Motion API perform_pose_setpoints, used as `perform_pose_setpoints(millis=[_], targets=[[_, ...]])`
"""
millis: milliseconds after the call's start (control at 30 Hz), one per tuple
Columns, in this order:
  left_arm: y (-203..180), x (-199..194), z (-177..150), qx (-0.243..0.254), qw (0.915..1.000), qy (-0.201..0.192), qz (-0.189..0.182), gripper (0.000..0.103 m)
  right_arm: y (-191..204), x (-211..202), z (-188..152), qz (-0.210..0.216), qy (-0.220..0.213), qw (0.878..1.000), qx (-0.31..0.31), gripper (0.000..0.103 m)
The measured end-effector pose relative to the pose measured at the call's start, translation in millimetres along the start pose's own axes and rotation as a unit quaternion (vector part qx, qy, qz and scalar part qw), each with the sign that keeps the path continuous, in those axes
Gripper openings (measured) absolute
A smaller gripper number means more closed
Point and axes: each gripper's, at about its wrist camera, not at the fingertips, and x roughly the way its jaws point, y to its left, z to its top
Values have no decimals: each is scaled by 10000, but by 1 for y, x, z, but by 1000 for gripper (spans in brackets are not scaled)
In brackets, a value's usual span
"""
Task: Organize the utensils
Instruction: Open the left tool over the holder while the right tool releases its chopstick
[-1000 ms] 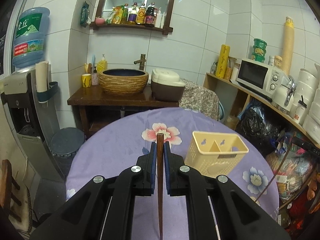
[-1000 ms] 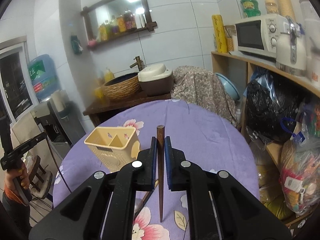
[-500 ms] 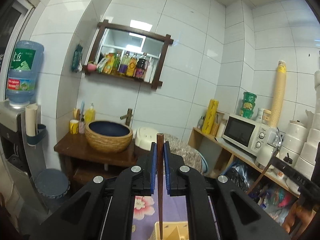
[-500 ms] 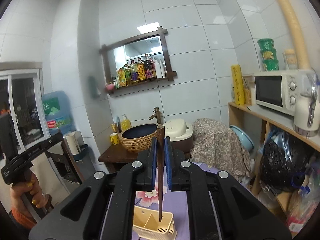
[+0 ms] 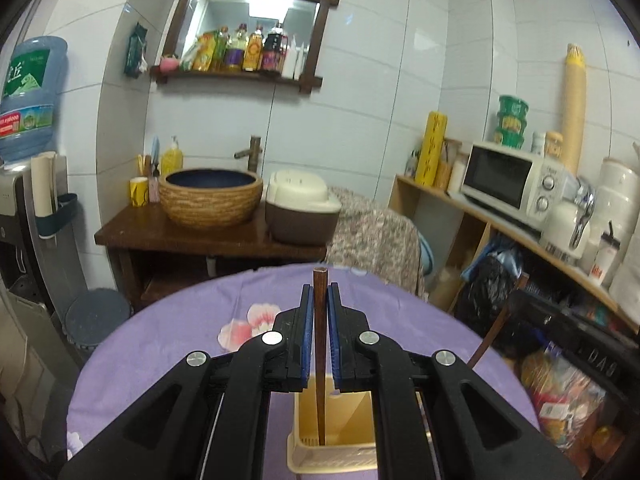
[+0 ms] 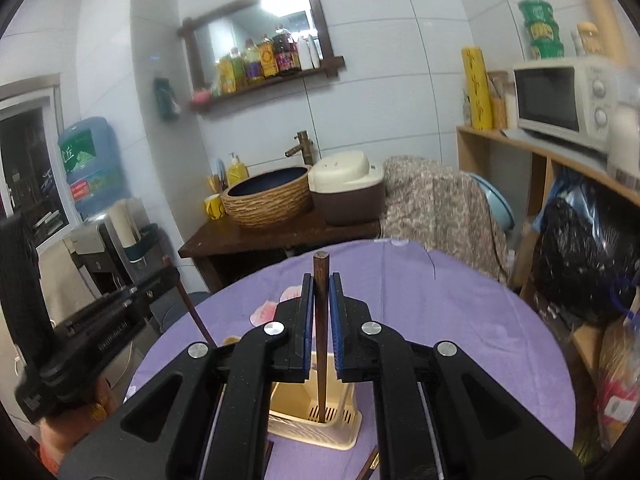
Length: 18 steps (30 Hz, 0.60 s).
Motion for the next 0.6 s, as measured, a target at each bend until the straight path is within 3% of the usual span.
perform_pose_setpoints(millis=[333, 400, 433, 467, 533, 600], targets=[[-2, 10, -10, 127, 9995, 264, 97, 9, -18, 9, -16, -81, 54, 9998, 187, 9], [-3, 7, -11, 180, 9994, 264, 99, 17, -20, 8, -16, -51, 61, 9997, 234, 11], [-3, 6, -12, 188, 9994, 271, 101, 32, -21, 7, -16, -51, 68, 9997, 250, 20], [-3, 3, -13, 184, 9995, 252, 102, 48, -21, 5, -17, -40, 55, 9996, 258, 38], [-2, -7, -16, 170, 9997, 111, 99, 56, -19, -3, -20, -96, -50, 9997, 236, 63], [-2, -17, -20, 220, 9997, 60, 98, 64, -18, -12, -24, -161, -132, 9996, 167, 63]])
